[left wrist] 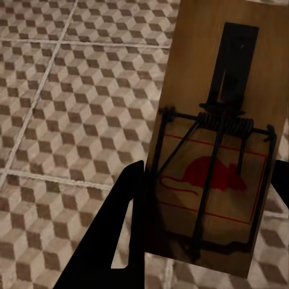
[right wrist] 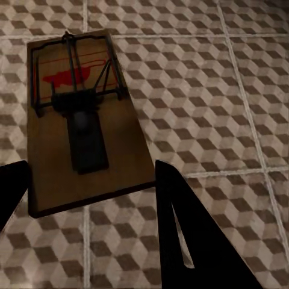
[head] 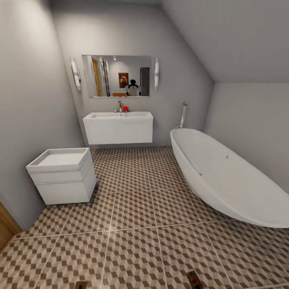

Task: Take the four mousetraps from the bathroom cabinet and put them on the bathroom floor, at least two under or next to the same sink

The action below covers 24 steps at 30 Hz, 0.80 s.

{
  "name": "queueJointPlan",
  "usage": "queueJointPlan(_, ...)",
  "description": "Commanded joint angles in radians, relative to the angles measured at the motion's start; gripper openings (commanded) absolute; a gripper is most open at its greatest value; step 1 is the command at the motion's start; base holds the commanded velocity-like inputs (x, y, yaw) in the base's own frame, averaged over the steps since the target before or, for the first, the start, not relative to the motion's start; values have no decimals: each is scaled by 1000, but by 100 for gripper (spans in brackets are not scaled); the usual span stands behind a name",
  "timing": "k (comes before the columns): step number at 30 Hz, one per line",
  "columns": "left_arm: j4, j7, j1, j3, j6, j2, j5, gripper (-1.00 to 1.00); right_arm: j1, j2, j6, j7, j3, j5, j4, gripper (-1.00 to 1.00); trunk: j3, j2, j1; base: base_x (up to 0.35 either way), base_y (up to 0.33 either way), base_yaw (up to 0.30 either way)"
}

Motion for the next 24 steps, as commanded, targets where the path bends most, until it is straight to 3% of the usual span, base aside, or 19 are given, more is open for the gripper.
queueJointPlan(1,3,16,-1,-6,-2,-1,-10,-100,-1,-1,-3,-11,8,-7,0,-100,-1,0,1,332,0,97)
queueJointPlan(16,3,16,-1,-6,-2,-1,-10,-100,-1,-1,-3,-11,9,-6,0,-100,-1,0,1,332,-1,18)
queueJointPlan(24,3,16,-1,-6,-2,-1,-9,-100,-1,-1,-3,-11,9,-7,0,-100,-1,0,1,322,-107,155)
